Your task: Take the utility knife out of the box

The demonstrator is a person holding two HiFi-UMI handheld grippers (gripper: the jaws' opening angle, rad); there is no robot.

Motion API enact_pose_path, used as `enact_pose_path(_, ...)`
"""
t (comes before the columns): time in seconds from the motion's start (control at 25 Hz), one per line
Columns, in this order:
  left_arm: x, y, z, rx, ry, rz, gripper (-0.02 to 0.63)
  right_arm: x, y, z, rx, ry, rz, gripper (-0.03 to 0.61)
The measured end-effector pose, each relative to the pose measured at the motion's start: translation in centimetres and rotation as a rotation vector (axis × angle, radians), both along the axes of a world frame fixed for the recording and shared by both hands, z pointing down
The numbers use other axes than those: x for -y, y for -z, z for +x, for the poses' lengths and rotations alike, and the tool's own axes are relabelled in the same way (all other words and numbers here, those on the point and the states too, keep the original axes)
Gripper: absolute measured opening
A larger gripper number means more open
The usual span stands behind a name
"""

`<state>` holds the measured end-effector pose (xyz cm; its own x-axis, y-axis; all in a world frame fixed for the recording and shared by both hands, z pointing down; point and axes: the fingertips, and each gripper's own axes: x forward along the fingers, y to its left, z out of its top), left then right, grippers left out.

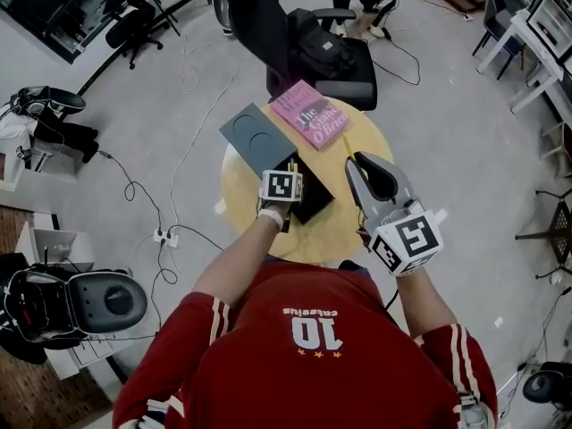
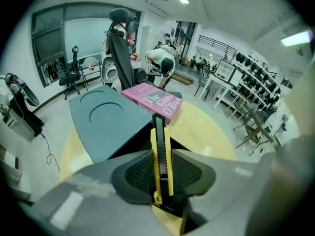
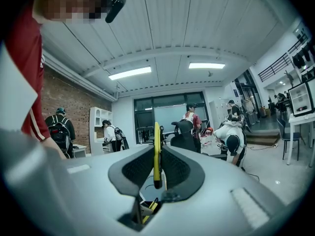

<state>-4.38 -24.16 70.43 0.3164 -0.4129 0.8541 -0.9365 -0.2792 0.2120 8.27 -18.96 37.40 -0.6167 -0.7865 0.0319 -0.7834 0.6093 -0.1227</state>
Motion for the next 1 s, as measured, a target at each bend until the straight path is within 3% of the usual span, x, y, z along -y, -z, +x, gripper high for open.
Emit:
enact_pose_path(0.52,-0.9,6.2,0.4,0.003,-0.092,0.28,0.127,-1.9,0.8,-0.8,-0.011,0.011,0.032,0.049)
enact_pose_path(1.0,-2.2,16.2,0.6,0.033,-0.191,0.591,0.127,-2.6,1.6,-1.0,-0.015,0.03,0.056,0.049)
